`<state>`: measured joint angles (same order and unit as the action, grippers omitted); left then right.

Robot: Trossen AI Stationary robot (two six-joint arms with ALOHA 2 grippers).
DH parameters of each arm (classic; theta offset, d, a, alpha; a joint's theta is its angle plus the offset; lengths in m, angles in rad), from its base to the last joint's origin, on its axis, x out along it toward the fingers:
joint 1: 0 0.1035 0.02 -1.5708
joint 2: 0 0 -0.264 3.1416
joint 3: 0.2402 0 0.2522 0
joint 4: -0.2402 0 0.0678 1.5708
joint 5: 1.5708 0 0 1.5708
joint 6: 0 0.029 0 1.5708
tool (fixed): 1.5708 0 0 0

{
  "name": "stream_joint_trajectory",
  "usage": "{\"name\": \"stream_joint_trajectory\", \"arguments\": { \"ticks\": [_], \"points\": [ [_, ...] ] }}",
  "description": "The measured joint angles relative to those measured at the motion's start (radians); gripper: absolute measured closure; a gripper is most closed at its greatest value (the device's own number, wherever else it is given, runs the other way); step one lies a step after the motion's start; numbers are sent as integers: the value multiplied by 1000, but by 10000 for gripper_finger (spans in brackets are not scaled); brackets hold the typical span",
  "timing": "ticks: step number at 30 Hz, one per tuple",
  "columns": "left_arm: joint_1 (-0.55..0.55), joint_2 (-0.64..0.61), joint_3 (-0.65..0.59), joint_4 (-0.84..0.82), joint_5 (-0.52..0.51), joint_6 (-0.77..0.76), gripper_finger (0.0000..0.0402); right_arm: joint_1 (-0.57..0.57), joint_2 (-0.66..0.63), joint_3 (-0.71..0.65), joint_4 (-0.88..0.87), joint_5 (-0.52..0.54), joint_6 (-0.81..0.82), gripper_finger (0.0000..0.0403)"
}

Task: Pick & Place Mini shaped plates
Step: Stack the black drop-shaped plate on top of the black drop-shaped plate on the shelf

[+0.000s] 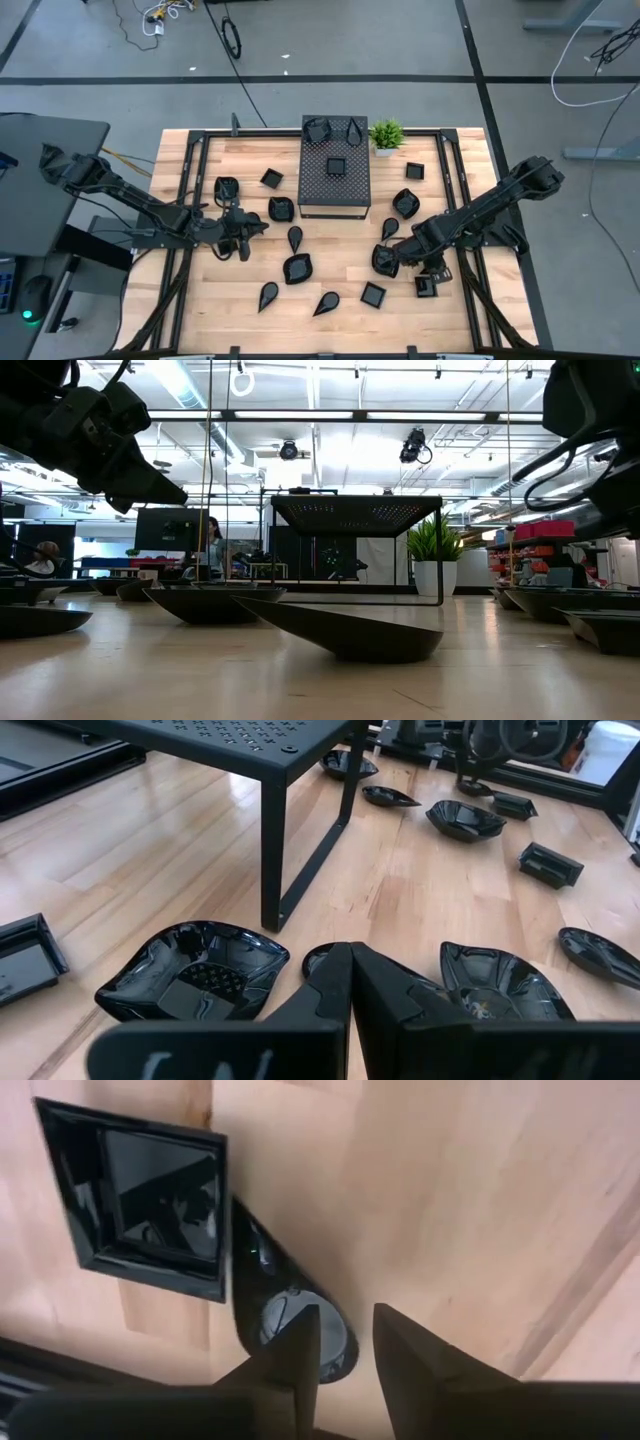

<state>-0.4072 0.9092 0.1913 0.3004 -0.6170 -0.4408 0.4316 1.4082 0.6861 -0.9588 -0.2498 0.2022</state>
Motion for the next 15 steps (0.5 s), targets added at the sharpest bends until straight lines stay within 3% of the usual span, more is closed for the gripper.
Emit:
{"name": "stream_joint_trajectory", "arguments": {
  "ticks": [15],
  "points": [
    [0, 0, 0, -1, 0, 5, 385, 46, 0, -1, 17, 2, -45, 321]
  ]
}}
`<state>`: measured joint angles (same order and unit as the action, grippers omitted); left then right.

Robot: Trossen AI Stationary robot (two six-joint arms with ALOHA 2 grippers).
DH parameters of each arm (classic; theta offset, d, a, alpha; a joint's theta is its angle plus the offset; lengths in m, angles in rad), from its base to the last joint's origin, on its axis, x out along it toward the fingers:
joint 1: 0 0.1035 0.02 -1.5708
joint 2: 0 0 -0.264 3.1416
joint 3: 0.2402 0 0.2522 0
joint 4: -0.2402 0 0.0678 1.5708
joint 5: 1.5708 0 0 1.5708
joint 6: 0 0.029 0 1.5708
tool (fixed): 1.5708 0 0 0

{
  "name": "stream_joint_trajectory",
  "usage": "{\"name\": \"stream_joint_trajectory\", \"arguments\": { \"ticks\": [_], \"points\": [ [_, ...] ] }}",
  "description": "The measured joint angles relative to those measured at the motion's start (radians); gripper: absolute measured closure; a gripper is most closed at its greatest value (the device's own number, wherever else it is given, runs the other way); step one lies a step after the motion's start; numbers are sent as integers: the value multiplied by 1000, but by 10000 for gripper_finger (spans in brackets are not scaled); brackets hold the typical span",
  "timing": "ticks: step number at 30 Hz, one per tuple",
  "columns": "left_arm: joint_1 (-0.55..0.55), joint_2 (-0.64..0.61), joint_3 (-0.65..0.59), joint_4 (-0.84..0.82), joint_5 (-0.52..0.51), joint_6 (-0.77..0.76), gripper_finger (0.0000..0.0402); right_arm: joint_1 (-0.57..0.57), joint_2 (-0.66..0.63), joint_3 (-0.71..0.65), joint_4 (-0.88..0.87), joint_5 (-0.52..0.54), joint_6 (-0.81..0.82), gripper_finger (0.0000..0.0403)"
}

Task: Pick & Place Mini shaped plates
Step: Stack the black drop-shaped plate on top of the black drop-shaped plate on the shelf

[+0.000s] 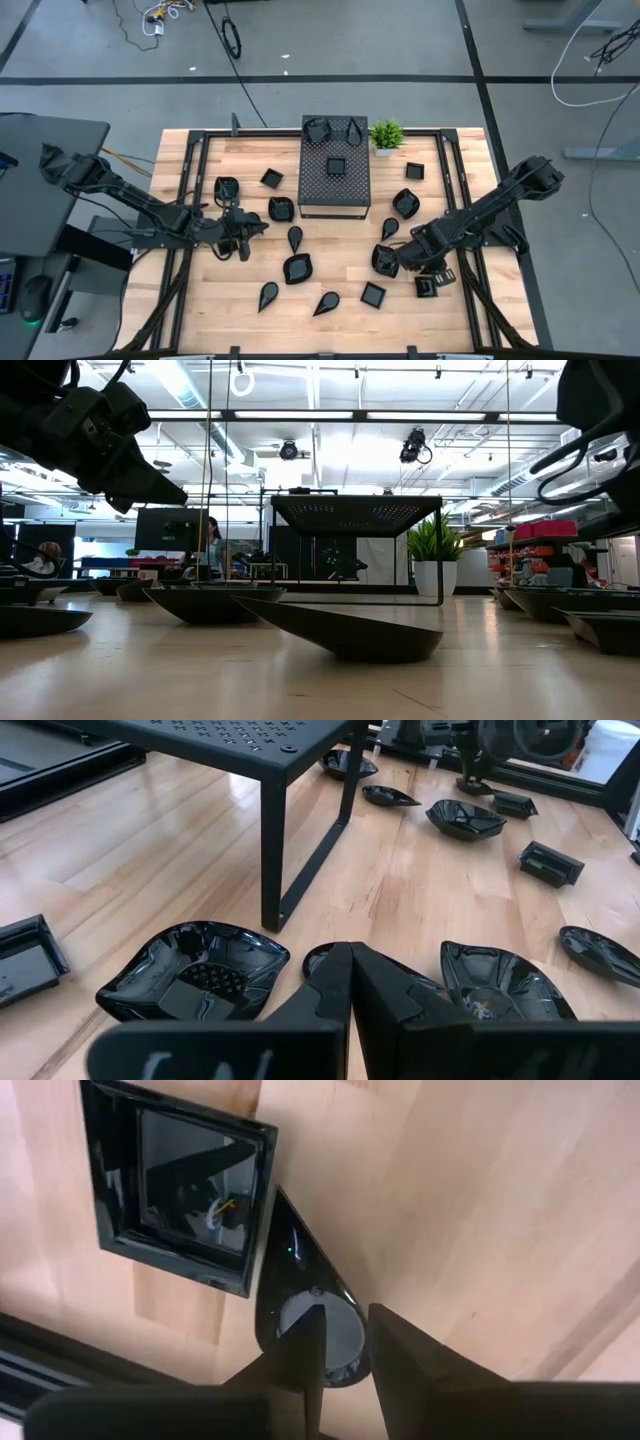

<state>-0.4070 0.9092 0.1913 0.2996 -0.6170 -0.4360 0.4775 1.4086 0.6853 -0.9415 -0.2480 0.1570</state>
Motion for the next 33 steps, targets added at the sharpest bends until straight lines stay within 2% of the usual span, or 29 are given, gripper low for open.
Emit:
{"name": "stream_joint_trajectory", "arguments": {
  "ticks": [16, 26, 33],
  "points": [
    [0, 0, 0, 0, 0, 1, 385, 15, 46, -25, 52, 4, 27, 325],
    [0, 0, 0, 0, 0, 1, 385, 15, 45, -25, 47, -2, 99, 395],
    [0, 0, 0, 0, -1, 1, 385, -31, -8, -24, -1, -22, 257, 394]
  ]
}}
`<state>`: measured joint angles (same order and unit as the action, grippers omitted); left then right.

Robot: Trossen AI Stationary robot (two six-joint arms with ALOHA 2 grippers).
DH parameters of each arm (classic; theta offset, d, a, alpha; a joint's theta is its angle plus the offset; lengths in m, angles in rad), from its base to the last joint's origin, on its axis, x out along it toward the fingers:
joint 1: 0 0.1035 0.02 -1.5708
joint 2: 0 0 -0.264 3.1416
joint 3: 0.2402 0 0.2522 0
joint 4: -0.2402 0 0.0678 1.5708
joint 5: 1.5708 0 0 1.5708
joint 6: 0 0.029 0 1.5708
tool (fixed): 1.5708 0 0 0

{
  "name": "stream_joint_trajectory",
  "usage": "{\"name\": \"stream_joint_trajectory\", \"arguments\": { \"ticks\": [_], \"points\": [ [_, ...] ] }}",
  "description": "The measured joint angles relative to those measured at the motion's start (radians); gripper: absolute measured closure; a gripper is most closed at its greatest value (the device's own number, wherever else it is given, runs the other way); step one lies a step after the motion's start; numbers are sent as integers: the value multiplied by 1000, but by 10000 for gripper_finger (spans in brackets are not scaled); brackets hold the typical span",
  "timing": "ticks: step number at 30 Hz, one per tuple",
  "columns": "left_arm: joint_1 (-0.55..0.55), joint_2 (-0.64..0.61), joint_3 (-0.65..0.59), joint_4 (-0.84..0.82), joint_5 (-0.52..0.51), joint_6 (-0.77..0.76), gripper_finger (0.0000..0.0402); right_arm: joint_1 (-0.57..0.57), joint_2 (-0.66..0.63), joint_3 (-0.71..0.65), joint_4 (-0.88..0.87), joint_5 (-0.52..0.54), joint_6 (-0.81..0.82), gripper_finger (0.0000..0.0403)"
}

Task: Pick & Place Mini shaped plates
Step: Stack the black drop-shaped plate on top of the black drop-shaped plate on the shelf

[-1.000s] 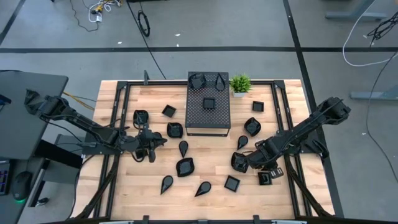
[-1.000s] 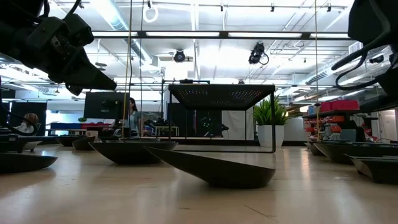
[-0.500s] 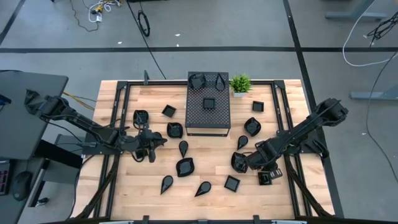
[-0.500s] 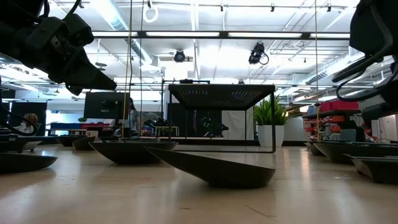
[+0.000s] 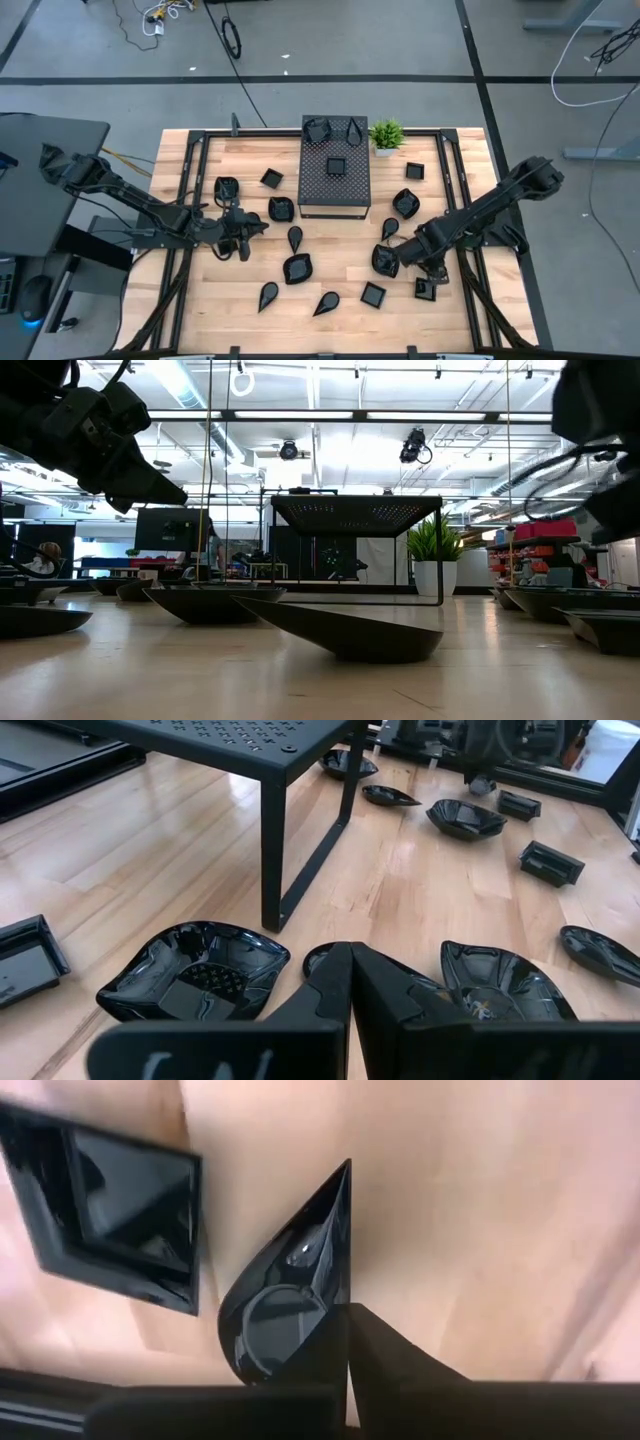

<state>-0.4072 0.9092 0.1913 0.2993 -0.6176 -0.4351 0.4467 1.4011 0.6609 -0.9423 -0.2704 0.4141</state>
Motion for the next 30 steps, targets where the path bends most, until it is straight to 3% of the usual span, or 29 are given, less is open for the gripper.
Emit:
{"name": "stream_joint_trajectory", "arguments": {
  "ticks": [10, 15, 20, 24, 27, 30],
  "points": [
    [0, 0, 0, 0, -3, 0, 385, -129, -261, 36, -18, -6, 266, 401],
    [0, 0, 0, 0, -11, 0, 385, -193, -339, 171, 44, 119, 367, 401],
    [0, 0, 0, 0, -11, 0, 385, -279, -332, 340, 245, 326, 352, 402],
    [0, 0, 0, 0, -11, 0, 385, -413, -291, 446, 312, 428, 345, 402],
    [0, 0, 0, 0, -11, 1, 385, -544, -234, 514, 321, 443, 315, 402],
    [0, 0, 0, 0, -11, 2, 385, -678, -147, 576, 306, 387, 234, 402]
  ]
}}
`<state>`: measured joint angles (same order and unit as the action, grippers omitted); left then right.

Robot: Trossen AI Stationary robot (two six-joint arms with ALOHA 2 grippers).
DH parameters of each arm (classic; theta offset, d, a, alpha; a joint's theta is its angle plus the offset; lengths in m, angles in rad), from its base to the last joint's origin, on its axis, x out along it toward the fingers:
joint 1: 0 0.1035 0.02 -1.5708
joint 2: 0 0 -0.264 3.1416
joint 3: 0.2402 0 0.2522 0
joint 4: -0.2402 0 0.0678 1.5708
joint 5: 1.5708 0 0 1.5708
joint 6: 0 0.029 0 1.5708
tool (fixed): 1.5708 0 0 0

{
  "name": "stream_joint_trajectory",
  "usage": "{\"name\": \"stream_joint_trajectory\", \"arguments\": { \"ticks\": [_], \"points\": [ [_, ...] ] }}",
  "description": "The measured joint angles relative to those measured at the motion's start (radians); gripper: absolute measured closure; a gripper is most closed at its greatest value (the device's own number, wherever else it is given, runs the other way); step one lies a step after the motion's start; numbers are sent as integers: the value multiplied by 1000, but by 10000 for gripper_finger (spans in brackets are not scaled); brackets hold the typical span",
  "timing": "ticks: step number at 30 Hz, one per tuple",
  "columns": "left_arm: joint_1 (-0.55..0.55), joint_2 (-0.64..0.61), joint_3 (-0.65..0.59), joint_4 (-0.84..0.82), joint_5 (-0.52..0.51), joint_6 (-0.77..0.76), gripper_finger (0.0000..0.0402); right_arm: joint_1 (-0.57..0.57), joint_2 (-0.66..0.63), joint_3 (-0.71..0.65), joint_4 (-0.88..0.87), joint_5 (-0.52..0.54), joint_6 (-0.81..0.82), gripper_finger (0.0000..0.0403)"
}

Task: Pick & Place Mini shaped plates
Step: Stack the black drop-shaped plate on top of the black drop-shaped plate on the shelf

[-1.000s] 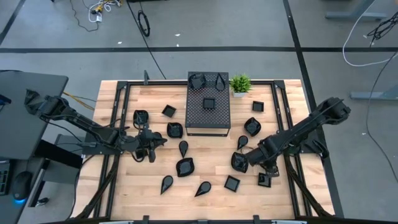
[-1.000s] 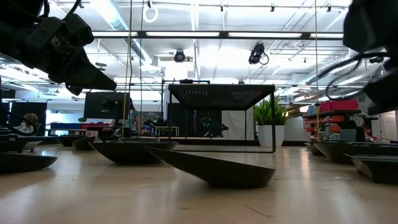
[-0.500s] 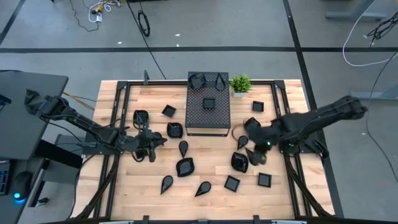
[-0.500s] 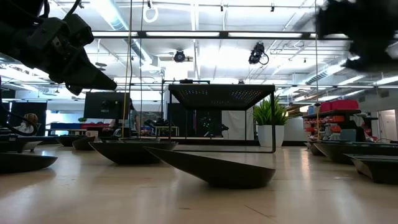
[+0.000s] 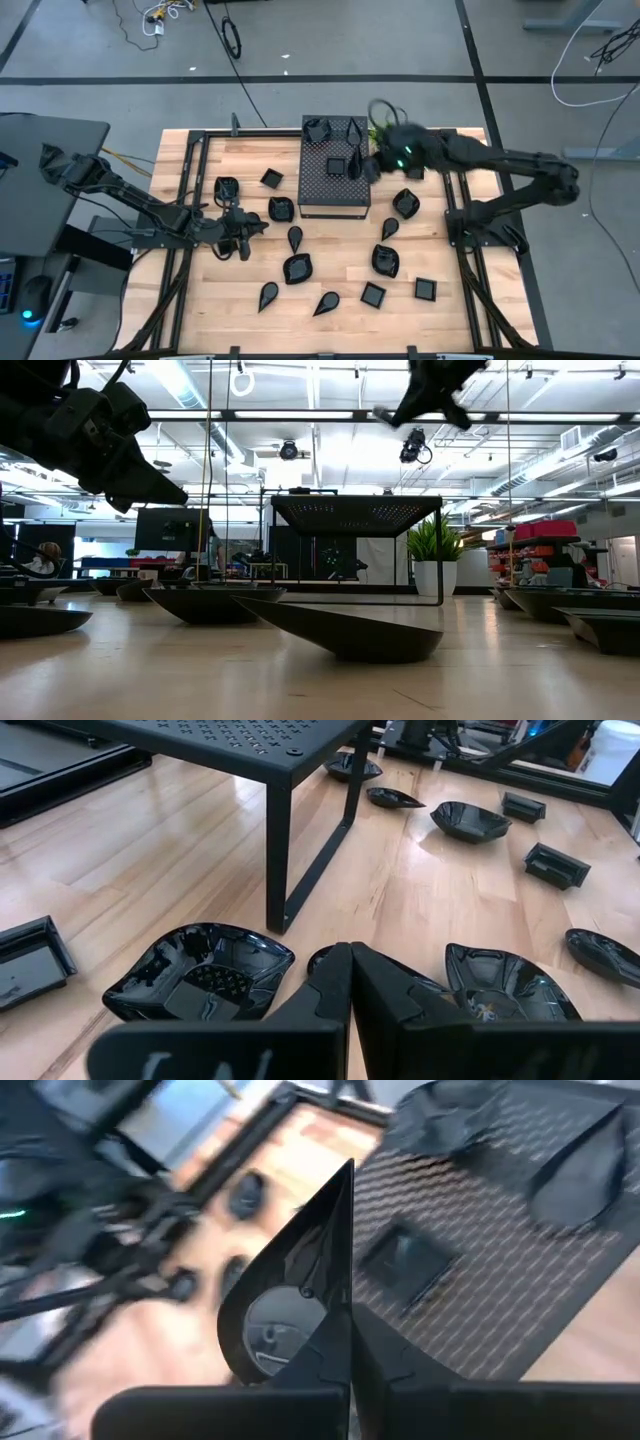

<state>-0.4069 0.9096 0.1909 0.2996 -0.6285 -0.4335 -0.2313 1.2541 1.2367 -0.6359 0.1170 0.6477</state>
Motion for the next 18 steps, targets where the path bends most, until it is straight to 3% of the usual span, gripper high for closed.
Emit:
{"name": "stream_joint_trajectory", "arguments": {
  "ticks": [9, 18],
  "points": [
    [0, 0, 0, 0, 0, 1, 385, -306, 276, 154, -18, -128, -305, 402],
    [0, 0, 0, 0, 0, 0, 385, -398, 405, 200, -20, -127, -495, 397]
  ]
}}
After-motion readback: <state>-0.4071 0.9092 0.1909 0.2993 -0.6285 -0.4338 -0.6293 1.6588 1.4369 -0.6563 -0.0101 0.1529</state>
